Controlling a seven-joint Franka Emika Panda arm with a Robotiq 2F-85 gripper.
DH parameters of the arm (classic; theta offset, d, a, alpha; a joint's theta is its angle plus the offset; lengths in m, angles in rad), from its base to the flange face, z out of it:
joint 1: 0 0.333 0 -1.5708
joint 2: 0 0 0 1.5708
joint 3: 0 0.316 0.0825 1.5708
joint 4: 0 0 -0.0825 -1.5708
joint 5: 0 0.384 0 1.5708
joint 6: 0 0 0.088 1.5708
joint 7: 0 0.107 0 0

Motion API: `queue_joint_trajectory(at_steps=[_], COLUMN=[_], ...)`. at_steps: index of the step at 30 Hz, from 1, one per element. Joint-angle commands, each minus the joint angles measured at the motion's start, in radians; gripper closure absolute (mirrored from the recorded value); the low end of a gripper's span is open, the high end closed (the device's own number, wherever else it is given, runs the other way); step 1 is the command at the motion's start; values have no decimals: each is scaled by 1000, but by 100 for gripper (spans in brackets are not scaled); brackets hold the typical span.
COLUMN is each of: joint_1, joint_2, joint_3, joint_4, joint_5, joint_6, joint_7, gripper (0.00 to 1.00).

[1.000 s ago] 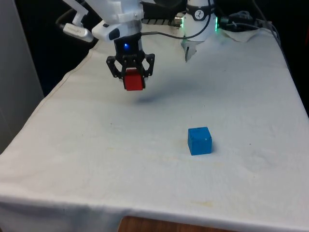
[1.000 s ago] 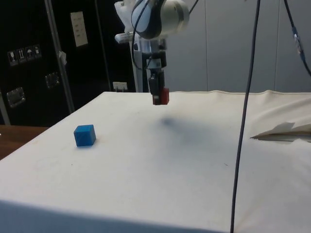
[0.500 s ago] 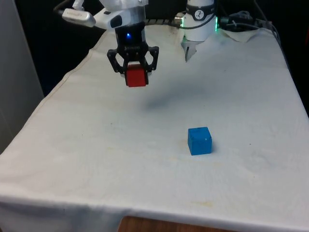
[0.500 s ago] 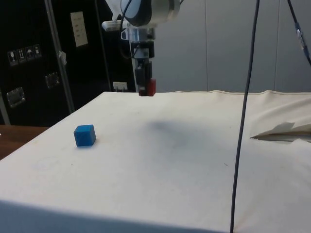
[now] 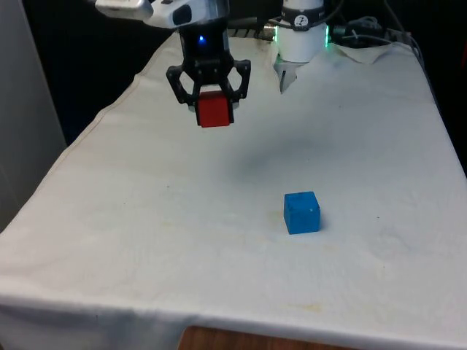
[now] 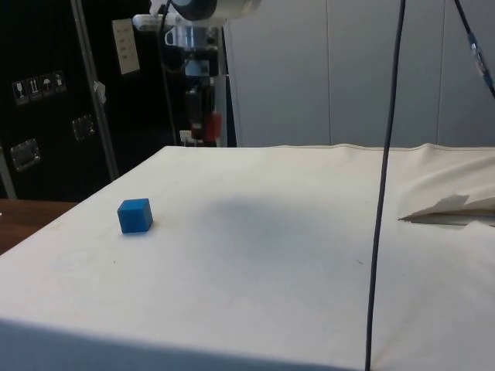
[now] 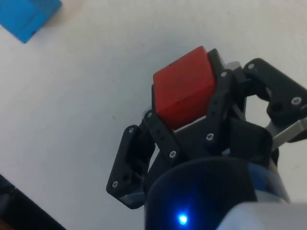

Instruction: Stack the two cubes.

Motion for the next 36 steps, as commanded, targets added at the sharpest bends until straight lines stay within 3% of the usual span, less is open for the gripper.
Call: queue_joint_trajectory(at_steps=[1,3,4,6,12,13,21,22,23,30,32,33,36], joint_1=[7,9,3,12,17,13,24,20,26,32,27,33,36], joint_2=[-3,-1,-1,3,18,9,49,48,54,73,70,79,91], joint_3=[-2,1,4,3,13,15,20,24,22,36,39,38,46], joint_4=[18,34,27,58,108,98,167,169,186,268,261,289,324], joint_5=[-9,-11,-1,-16,-30,-22,-37,-29,-40,-49,-41,-50,-48], joint_6=[-24,-37,-24,-61,-122,-107,-198,-194,-221,-298,-282,-313,-330], joint_7=[18,25,11,37,68,57,94,86,103,138,128,144,157], gripper=[100,100,100,100,100,100,100,100,100,100,100,100,100])
